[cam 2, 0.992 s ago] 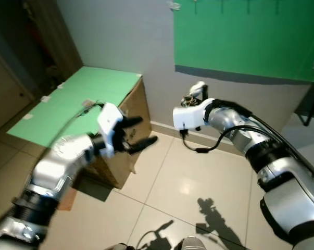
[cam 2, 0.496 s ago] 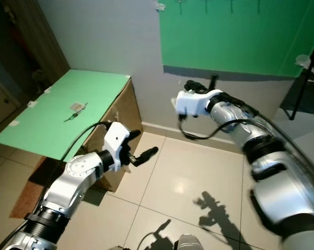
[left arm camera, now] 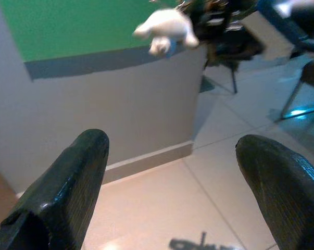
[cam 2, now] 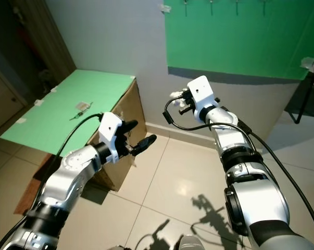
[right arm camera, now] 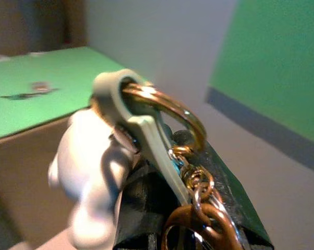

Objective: Hang keys on a hook

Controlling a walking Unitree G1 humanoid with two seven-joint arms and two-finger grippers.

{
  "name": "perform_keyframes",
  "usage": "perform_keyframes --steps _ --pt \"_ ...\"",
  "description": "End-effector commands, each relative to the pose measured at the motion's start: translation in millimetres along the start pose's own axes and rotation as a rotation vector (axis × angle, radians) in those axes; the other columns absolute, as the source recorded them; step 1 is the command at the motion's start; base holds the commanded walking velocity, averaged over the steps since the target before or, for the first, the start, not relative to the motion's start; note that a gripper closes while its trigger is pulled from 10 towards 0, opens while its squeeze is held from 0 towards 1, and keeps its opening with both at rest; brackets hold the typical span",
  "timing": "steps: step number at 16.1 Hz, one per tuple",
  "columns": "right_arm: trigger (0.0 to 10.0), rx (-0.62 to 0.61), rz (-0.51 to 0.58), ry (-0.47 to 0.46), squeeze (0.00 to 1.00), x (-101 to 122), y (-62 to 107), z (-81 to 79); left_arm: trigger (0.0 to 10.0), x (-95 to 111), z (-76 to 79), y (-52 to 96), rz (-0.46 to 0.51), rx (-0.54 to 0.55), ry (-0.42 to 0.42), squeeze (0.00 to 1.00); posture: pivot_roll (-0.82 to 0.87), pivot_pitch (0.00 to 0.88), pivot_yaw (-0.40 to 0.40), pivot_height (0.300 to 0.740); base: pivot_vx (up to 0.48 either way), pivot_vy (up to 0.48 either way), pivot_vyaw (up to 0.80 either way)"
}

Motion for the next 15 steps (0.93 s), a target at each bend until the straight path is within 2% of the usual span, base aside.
perform_keyframes --steps 1,2,3,4,5,8,11,15 --pt "0.0 0.109 0.022 -0.030 0.00 12 -2.0 -7.8 10.0 2 3.6 9.1 0.007 -0.076 -0.003 0.00 -0.24 0.000 0.140 0.740 0.000 0.000 0.00" --pt "0.0 0.166 0.020 -0.061 0.00 13 -0.4 -11.2 10.0 5 6.1 12.1 0.013 -0.122 -0.005 0.00 -0.23 0.000 0.130 0.740 0.000 0.000 0.00" --pt "0.0 0.298 -0.002 -0.130 0.00 8 4.9 -21.6 10.0 16 2.5 17.4 0.023 -0.186 -0.025 0.00 -0.23 0.000 0.127 0.740 0.000 0.000 0.00" --pt "0.0 0.409 -0.011 -0.156 0.00 4 11.0 -32.8 10.0 28 -8.7 20.0 0.042 -0.185 -0.013 0.00 -0.23 0.000 0.126 0.740 0.000 0.000 0.00" --pt "0.0 0.455 -0.025 -0.146 0.00 0 14.2 -38.3 10.0 30 -12.9 21.7 0.039 -0.188 -0.030 0.00 -0.23 0.000 0.127 0.740 0.000 0.000 0.00" --pt "0.0 0.415 -0.016 -0.121 0.00 1 11.8 -34.5 10.0 29 -7.9 22.4 0.020 -0.238 -0.062 0.00 -0.23 0.000 0.133 0.740 0.000 0.000 0.00" --pt "0.0 0.335 -0.016 -0.136 0.00 5 10.4 -27.0 10.0 32 -0.2 17.5 0.034 -0.264 -0.040 0.00 -0.23 0.000 0.134 0.740 0.000 0.000 0.00" --pt "0.0 0.334 -0.030 -0.137 0.00 0 11.0 -30.6 10.0 28 2.1 17.0 0.022 -0.259 -0.044 0.00 -0.23 0.001 0.132 0.740 0.000 0.000 0.00"
Point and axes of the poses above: a point about 5 cm out from each wrist's last joint towards the gripper, its own y axis pointing back from the gripper into the wrist, its own x axis along the axis of the wrist's last joint, z = x × y, the point moved 2 cm from there along -y, pointing out of the wrist towards the gripper, and after that the axes turned 7 degrees about -y, right-handed, at the moved point
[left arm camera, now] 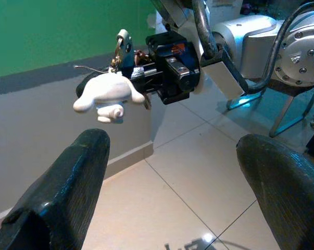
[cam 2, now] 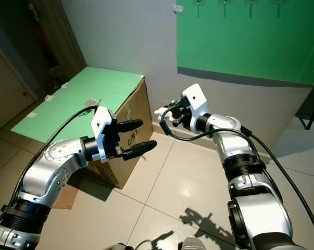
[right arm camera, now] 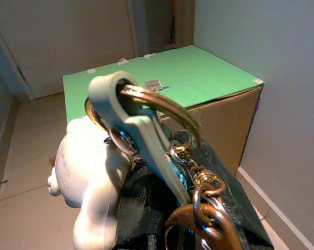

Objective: Hang keys on a hook

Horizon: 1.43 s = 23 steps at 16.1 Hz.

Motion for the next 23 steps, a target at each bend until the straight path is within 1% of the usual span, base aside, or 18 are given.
perform_keyframes --steps 1,4,7,9,10,11,12,13,14,15,17,18,19,20,21,22,23 --pt "0.0 0.001 0.014 0.020 0.00 3 -2.6 -4.3 10.0 -3 0.9 1.2 -0.018 0.008 -0.009 0.00 -0.23 0.003 0.131 0.740 0.000 0.000 0.00" --pt "0.0 -0.036 0.027 0.009 0.00 3 -3.0 -2.4 10.0 -3 1.2 0.9 -0.022 0.012 -0.012 0.00 -0.23 0.006 0.133 0.740 0.000 0.000 0.00" --pt "0.0 -0.121 0.068 0.014 0.00 14 -5.0 4.6 10.0 -2 -1.3 -1.1 -0.026 0.025 -0.035 0.00 -0.23 0.003 0.138 0.740 0.000 0.000 0.00" --pt "0.0 -0.187 0.095 -0.006 0.00 18 -5.1 10.3 10.0 -6 -3.1 -3.3 -0.046 0.052 -0.054 0.00 -0.23 0.003 0.138 0.740 0.000 0.000 0.00" --pt "0.0 -0.262 0.137 -0.077 0.00 20 -5.4 15.7 10.0 -7 -11.6 -6.0 -0.053 0.129 -0.049 0.00 -0.23 0.003 0.137 0.740 0.000 0.000 0.00" --pt "0.0 -0.336 0.206 -0.215 0.00 21 -8.9 15.6 10.0 -7 -39.2 -8.7 -0.043 0.346 0.025 0.00 -0.23 0.005 0.135 0.740 0.000 0.000 0.00" --pt "0.0 -0.373 0.233 -0.272 0.00 20 -11.7 13.5 10.0 -7 -54.0 -6.9 -0.048 0.458 0.050 0.00 -0.23 0.005 0.138 0.740 0.000 0.000 0.00" --pt "0.0 -0.387 0.241 -0.296 0.00 19 -12.8 12.7 10.0 -6 -60.0 -5.3 -0.048 0.500 0.059 0.00 -0.23 0.005 0.138 0.740 0.000 0.000 0.00" --pt "0.0 -0.370 0.236 -0.305 0.00 19 -16.2 7.2 10.0 -9 -67.2 -1.5 -0.080 0.535 0.036 0.00 -0.23 0.007 0.142 0.740 0.000 0.000 0.00" --pt "0.0 -0.328 0.224 -0.255 0.00 22 -18.7 0.0 10.0 -13 -71.8 1.9 -0.126 0.543 0.008 0.00 -0.24 0.008 0.145 0.740 0.000 0.000 0.00" --pt "0.0 -0.317 0.217 -0.153 0.00 28 -15.8 -0.6 10.0 -11 -79.8 3.2 -0.138 0.547 -0.015 0.00 -0.24 0.007 0.146 0.740 0.000 0.000 0.00" --pt "0.0 -0.314 0.198 -0.113 0.00 26 -14.4 0.0 10.0 -7 -81.4 1.3 -0.136 0.533 -0.043 0.00 -0.24 0.006 0.146 0.740 0.000 0.000 0.00" --pt "0.0 -0.311 0.185 -0.088 0.00 25 -13.3 0.7 10.0 -4 -81.6 -0.9 -0.132 0.513 -0.065 0.00 -0.24 0.007 0.145 0.740 0.000 0.000 0.00" --pt "0.0 -0.278 0.166 -0.058 0.00 23 -12.0 -2.5 10.0 -1 -80.1 -6.4 -0.130 0.458 -0.090 0.00 -0.24 0.008 0.144 0.740 0.000 0.000 0.00" --pt "0.0 -0.241 0.160 -0.043 0.00 24 -11.3 -7.6 10.0 0 -79.9 -10.0 -0.128 0.429 -0.091 0.00 -0.24 0.010 0.145 0.740 0.000 0.000 0.00" --pt "0.0 -0.186 0.145 -0.015 0.00 23 -10.6 -16.0 10.0 -1 -79.0 -14.9 -0.133 0.387 -0.101 0.00 -0.24 0.014 0.146 0.740 0.000 0.000 0.00" --pt "0.0 -0.162 0.134 0.002 0.00 20 -10.3 -19.2 10.0 1 -77.2 -18.3 -0.131 0.358 -0.110 0.00 -0.25 0.015 0.147 0.740 0.000 0.000 0.00"
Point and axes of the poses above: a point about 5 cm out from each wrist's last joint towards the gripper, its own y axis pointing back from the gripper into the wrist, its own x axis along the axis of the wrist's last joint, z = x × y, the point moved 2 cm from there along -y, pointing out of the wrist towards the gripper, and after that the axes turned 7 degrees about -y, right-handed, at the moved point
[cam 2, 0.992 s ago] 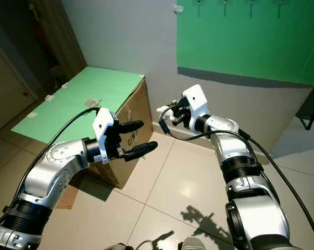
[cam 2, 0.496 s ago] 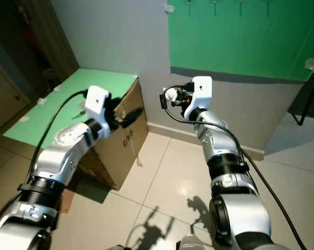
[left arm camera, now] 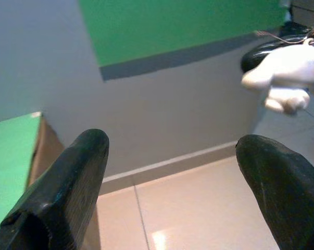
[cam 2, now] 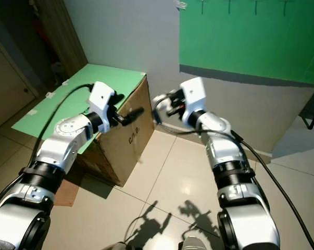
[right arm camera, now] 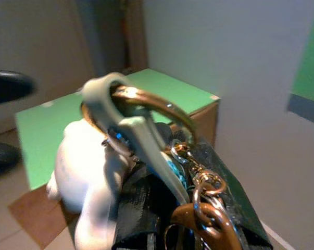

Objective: Hang keys on a hook

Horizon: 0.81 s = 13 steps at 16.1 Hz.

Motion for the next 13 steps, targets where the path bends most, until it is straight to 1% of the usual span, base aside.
perform_keyframes --steps 1,2,3,4,5,6,7,9,13 --pt "0.0 0.054 -0.010 0.034 0.00 1 0.7 -7.0 10.0 6 2.6 -2.0 0.014 -0.055 -0.021 0.00 -0.25 0.016 0.151 0.740 0.000 0.000 0.00" --pt "0.0 0.088 -0.026 0.042 0.00 -2 2.6 -9.3 10.0 9 6.1 -3.3 0.024 -0.093 -0.016 0.00 -0.25 0.017 0.151 0.740 0.000 0.000 0.00" --pt "0.0 0.174 -0.057 0.039 0.00 -7 7.4 -15.4 10.0 9 11.6 -4.5 0.031 -0.160 -0.005 0.00 -0.25 0.017 0.152 0.740 0.000 0.000 0.00" --pt "0.0 0.292 -0.095 0.041 0.00 -12 15.4 -23.5 10.0 9 21.4 -3.4 0.041 -0.266 0.001 0.00 -0.26 0.017 0.152 0.740 0.000 0.000 0.00" --pt "0.0 0.356 -0.127 0.056 0.00 -16 21.9 -26.5 10.0 10 28.4 -0.5 0.057 -0.333 -0.002 0.00 -0.26 0.017 0.152 0.740 0.000 0.000 0.00" --pt "0.0 0.358 -0.157 0.082 0.00 -20 24.4 -23.4 10.0 12 35.3 4.8 0.081 -0.384 0.000 0.00 -0.26 0.011 0.157 0.740 0.000 0.000 0.00" --pt "0.0 0.344 -0.159 0.080 0.00 -20 23.7 -19.4 10.0 11 39.8 8.9 0.088 -0.401 -0.001 0.00 -0.26 0.009 0.156 0.740 0.000 0.000 0.00" --pt "0.0 0.332 -0.143 0.069 0.00 -15 21.3 -17.1 10.0 9 45.9 14.3 0.103 -0.407 0.023 0.00 -0.26 0.003 0.152 0.740 0.000 0.000 0.00" --pt "0.0 0.342 -0.137 0.070 0.00 -11 18.1 -20.5 10.0 9 48.6 13.9 0.112 -0.395 0.034 0.00 -0.25 0.000 0.139 0.740 0.000 0.000 0.00"
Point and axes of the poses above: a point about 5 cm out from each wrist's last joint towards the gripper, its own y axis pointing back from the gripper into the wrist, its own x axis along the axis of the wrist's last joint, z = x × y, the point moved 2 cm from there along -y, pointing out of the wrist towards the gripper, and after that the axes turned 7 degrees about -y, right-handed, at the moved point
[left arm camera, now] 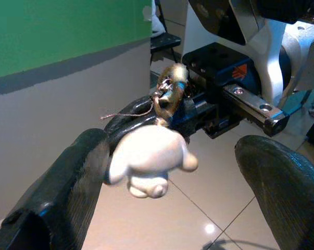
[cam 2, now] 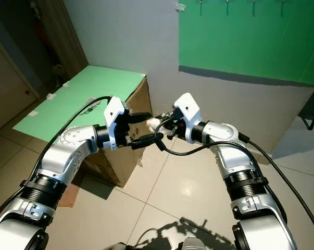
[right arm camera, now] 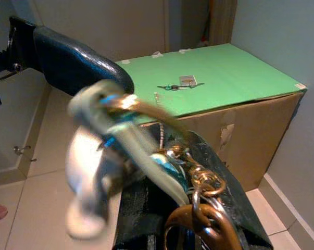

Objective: Hang keys on a hook

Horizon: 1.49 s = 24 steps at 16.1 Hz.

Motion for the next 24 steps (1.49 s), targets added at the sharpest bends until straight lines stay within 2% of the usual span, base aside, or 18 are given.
perform_keyframes --steps 1,7,12,17,24 --pt "0.0 0.021 0.019 0.022 0.00 11 -5.7 -3.4 10.0 3 -1.5 3.2 0.002 0.022 -0.004 0.00 -0.25 0.000 0.140 0.740 0.000 0.000 0.00" --pt "0.0 0.016 0.055 -0.002 0.00 21 -4.7 -5.0 10.0 -2 -3.6 2.0 -0.011 0.036 0.019 0.00 -0.26 0.005 0.142 0.740 0.000 0.000 0.00" --pt "0.0 0.006 0.064 -0.005 0.00 24 -3.4 -3.9 10.0 -14 -5.5 2.3 -0.048 0.066 0.058 0.00 -0.26 0.017 0.135 0.740 0.000 0.000 0.00" --pt "0.0 0.033 0.079 -0.007 0.00 29 -1.5 -9.3 10.0 -9 -10.6 -1.6 -0.028 0.084 0.045 0.00 -0.26 0.021 0.135 0.740 0.000 0.000 0.00" --pt "0.0 0.031 0.047 -0.005 0.00 19 -2.2 -11.9 10.0 0 -8.4 -5.4 0.005 0.071 0.029 0.00 -0.26 0.027 0.136 0.740 0.000 0.000 0.00"
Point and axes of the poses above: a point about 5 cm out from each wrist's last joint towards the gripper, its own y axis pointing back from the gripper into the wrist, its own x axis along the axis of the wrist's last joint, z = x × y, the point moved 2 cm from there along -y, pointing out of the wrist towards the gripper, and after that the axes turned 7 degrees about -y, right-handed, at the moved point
